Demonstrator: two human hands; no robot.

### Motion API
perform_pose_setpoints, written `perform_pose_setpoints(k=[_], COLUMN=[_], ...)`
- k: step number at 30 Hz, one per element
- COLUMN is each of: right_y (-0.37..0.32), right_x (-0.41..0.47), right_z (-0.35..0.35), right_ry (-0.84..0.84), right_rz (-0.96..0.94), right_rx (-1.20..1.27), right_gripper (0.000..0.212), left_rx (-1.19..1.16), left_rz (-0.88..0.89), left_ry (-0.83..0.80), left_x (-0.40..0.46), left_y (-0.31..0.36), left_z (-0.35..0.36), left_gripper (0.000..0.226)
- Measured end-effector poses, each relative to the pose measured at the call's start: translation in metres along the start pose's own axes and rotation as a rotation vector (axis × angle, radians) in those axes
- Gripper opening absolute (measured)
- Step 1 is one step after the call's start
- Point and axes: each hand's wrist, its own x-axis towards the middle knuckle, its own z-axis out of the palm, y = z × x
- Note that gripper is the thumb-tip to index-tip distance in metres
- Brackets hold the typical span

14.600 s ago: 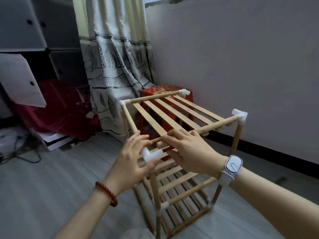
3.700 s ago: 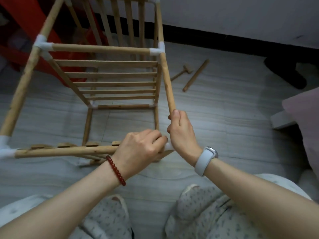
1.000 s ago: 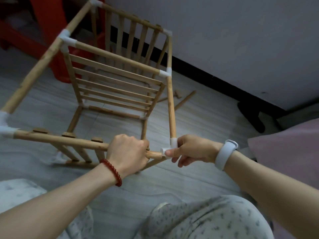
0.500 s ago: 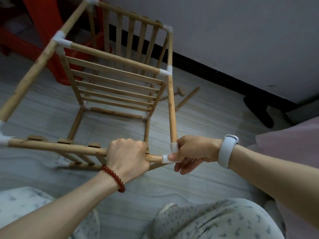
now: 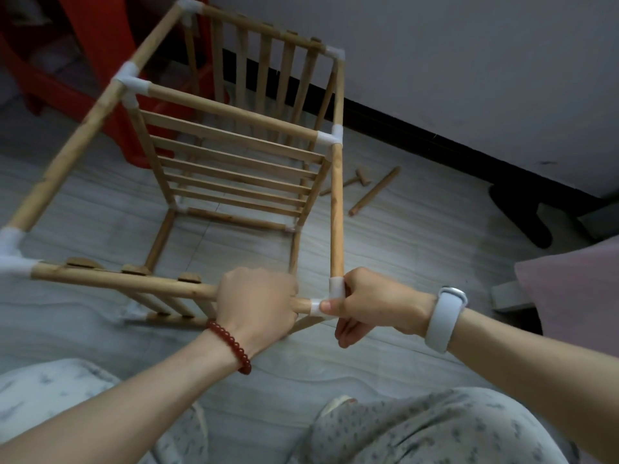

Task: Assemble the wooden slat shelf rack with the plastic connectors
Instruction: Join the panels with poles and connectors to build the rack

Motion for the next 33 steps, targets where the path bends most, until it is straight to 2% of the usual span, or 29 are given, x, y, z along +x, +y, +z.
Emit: perform_pose_setpoints(k=[4, 5, 8, 10, 12, 14, 15, 18, 21, 22, 23, 27, 30, 33], right_y=[0.009, 0.011, 0.020, 0.027, 0.036, 0.038, 0.035, 0.022, 0.015, 0.014, 0.014, 0.012, 0.009, 0.007], right_x=[0.001, 0.002, 0.004, 0.008, 0.015, 0.027, 0.033, 0.045, 0.052, 0.054, 0.057, 0.061, 0.060, 0.062], right_z=[0.004, 0.003, 0.003, 0.005, 0.007, 0.009, 0.011, 0.022, 0.031, 0.031, 0.031, 0.031, 0.034, 0.036], right_ry=[0.065, 0.079, 0.123, 0.171, 0.386, 0.601, 0.604, 0.392, 0.253, 0.234, 0.206, 0.164, 0.227, 0.290], right_rz=[-0.076, -0.104, -0.209, -0.266, -0.304, -0.324, -0.319, -0.329, -0.385, -0.399, -0.402, -0.394, -0.406, -0.407], right_rx=[0.021, 0.042, 0.138, 0.112, 0.094, 0.295, 0.468, 0.922, 1.012, 1.018, 1.049, 1.127, 1.144, 1.126], right_gripper=[0.021, 0.019, 0.016, 0.024, 0.038, 0.038, 0.036, 0.036, 0.039, 0.039, 0.039, 0.043, 0.043, 0.043], left_rx=[0.015, 0.036, 0.092, 0.096, 0.094, 0.052, 0.043, 0.034, 0.038, 0.020, -0.007, 0.005, -0.010, -0.018], left_rz=[0.102, 0.107, 0.130, 0.145, 0.175, 0.237, 0.264, 0.255, 0.340, 0.366, 0.391, 0.448, 0.411, 0.384], left_ry=[0.056, 0.021, -0.001, -0.022, -0.056, -0.078, -0.090, -0.194, -0.166, -0.132, -0.108, -0.061, 0.081, 0.093], left_x=[0.002, 0.002, 0.010, 0.013, 0.009, 0.007, 0.006, 0.010, 0.008, 0.007, 0.007, 0.007, 0.006, 0.006], left_y=[-0.008, -0.009, -0.012, -0.017, -0.019, -0.026, -0.031, -0.045, -0.054, -0.057, -0.060, -0.061, -0.054, -0.050], left_z=[-0.001, -0.002, -0.001, -0.003, -0.006, -0.005, -0.006, -0.013, -0.017, -0.017, -0.015, -0.013, -0.004, 0.002], left_gripper=[0.017, 0.017, 0.030, 0.034, 0.033, 0.031, 0.033, 0.059, 0.100, 0.104, 0.100, 0.050, 0.045, 0.045])
